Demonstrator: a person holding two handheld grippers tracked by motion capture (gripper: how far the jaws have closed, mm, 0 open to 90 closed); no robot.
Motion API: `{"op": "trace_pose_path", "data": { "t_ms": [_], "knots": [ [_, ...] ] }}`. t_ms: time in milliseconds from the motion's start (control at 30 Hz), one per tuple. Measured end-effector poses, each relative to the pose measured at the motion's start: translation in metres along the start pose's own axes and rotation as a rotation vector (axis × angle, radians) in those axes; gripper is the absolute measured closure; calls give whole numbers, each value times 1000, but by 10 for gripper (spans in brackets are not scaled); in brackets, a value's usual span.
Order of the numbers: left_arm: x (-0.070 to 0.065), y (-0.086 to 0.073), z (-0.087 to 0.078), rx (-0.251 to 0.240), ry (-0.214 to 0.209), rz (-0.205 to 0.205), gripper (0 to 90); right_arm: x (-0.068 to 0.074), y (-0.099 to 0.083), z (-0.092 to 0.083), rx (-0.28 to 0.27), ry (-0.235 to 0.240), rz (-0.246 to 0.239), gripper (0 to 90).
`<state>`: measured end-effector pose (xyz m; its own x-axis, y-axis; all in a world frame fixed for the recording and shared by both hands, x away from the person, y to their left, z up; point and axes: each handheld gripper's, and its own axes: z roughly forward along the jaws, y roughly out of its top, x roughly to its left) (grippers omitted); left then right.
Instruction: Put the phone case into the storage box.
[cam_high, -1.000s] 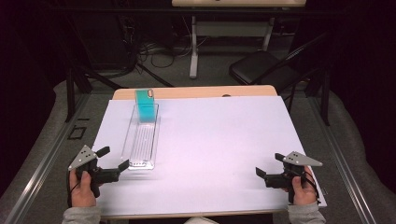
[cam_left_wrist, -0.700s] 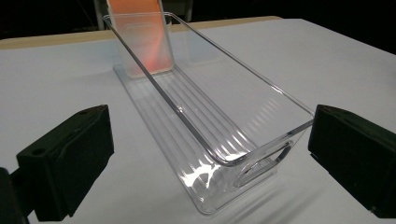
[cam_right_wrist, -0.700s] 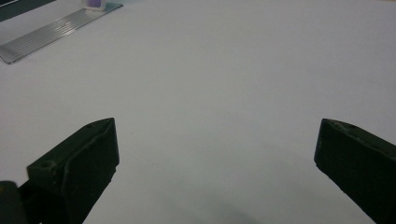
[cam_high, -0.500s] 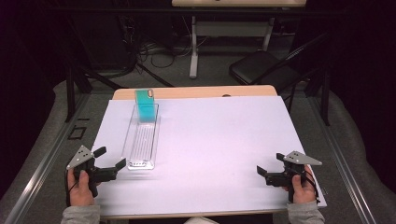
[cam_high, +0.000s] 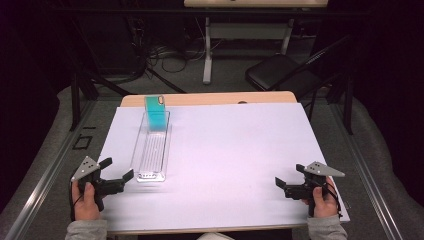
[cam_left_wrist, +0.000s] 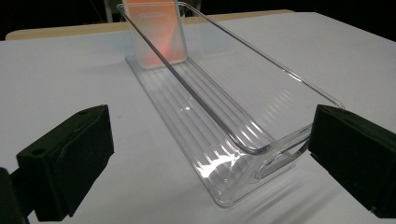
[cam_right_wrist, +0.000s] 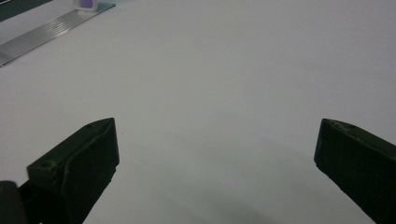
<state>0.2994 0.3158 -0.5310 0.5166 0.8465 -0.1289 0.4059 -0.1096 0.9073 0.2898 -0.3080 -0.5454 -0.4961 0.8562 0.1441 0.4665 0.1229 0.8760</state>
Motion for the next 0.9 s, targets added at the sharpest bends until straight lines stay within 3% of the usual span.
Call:
{"op": "trace_pose_path", "data": {
  "t_ms": [900],
  "knots": [
    [2, -1, 1, 1, 1, -8, 3, 0, -1, 3, 8, 6, -7, 0]
  ]
}}
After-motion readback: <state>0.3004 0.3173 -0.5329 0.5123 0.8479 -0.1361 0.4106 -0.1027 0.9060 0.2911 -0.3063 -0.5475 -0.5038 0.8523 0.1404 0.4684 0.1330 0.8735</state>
